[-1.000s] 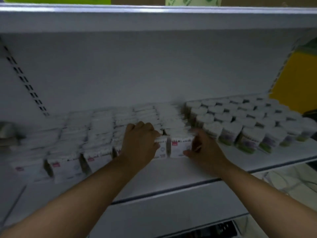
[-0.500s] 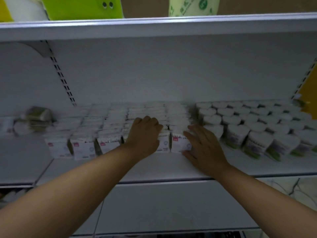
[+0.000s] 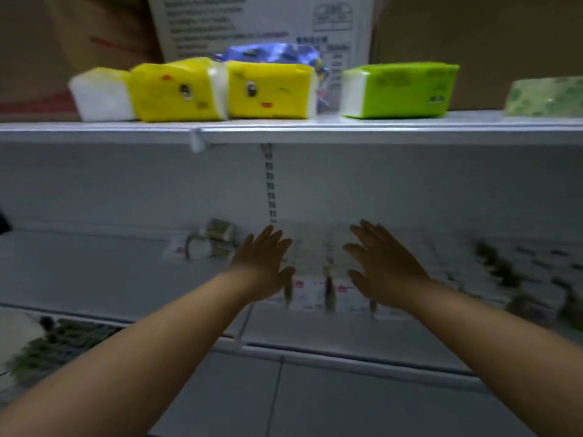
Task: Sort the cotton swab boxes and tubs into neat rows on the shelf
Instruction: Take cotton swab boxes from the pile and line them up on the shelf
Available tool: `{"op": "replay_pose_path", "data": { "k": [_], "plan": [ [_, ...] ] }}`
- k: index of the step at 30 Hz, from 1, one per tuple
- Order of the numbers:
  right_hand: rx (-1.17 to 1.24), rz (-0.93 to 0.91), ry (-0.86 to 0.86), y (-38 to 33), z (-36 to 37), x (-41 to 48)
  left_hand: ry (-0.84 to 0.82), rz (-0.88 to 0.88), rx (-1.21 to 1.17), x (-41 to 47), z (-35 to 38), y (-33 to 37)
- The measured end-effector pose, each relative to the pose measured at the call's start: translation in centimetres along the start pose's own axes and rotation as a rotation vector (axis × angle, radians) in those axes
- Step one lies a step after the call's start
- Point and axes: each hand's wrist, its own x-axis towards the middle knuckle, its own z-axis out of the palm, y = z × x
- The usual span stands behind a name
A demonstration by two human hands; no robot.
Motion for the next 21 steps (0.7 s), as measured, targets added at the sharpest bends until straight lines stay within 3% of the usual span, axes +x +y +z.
{"op": "replay_pose_path", "data": {
  "k": [2,7,12,17,21],
  "plan": [
    [0.003,0.005,-0.130,-5.0,0.3,4.1,-0.033,-0.114,-0.017,-2.1,0.6,-4.7],
    [0.188,-0.116,-0.172,-17.5,2.9,9.0,-0.122,-0.264,-0.115,-7.5,3.4,-12.9],
    [0.205,-0.164,-0.314,-22.9,8.1,10.8,-0.106,-0.367,-0.315,-10.2,5.3,-18.4],
    [0.344,0.011,-0.320,-24.3,12.9,13.8,-0.054,-0.416,-0.451,-10.3,7.7,-22.2],
    [0.495,0.269,-0.057,-24.5,15.8,17.4,-0.048,-0.477,-0.480,-8.3,8.7,-25.9]
  ]
}}
